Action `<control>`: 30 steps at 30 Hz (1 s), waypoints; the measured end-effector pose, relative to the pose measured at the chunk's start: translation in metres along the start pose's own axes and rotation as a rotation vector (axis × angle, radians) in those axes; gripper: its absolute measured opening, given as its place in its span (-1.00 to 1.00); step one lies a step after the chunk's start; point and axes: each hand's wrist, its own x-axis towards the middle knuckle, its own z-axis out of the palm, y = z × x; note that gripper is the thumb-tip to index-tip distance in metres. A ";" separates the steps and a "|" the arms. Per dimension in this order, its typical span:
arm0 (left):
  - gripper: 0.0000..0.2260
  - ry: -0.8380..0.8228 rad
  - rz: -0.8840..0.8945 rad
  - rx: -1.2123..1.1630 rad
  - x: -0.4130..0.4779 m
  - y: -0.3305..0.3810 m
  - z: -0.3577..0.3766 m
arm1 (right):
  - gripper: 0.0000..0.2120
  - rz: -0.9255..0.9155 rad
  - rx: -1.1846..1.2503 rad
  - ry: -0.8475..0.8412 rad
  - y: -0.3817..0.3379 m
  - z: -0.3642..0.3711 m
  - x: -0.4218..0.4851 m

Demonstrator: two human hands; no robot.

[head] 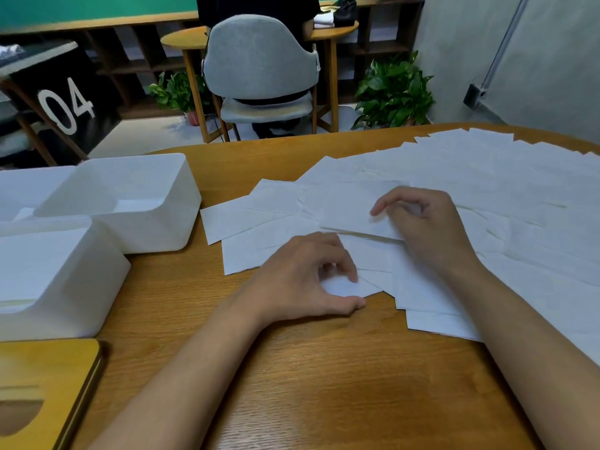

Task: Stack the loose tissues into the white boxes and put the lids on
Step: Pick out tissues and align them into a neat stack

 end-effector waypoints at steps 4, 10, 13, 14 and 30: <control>-0.93 0.030 0.032 0.000 0.000 0.003 -0.003 | -0.56 0.051 0.029 -0.064 -0.003 -0.001 -0.002; -0.94 0.101 0.018 -0.025 -0.002 0.007 -0.008 | -0.82 0.054 0.029 -0.118 -0.003 0.000 -0.002; -0.91 0.189 -0.023 -0.165 -0.003 0.012 -0.016 | -0.83 0.025 0.035 -0.128 -0.005 0.000 -0.003; -0.91 0.212 -0.049 -0.224 -0.003 0.013 -0.019 | -0.81 0.009 0.052 -0.132 -0.007 -0.001 -0.004; -0.93 0.597 -0.329 -0.539 0.004 -0.002 -0.035 | -0.84 -0.053 0.274 -0.210 -0.022 0.010 -0.016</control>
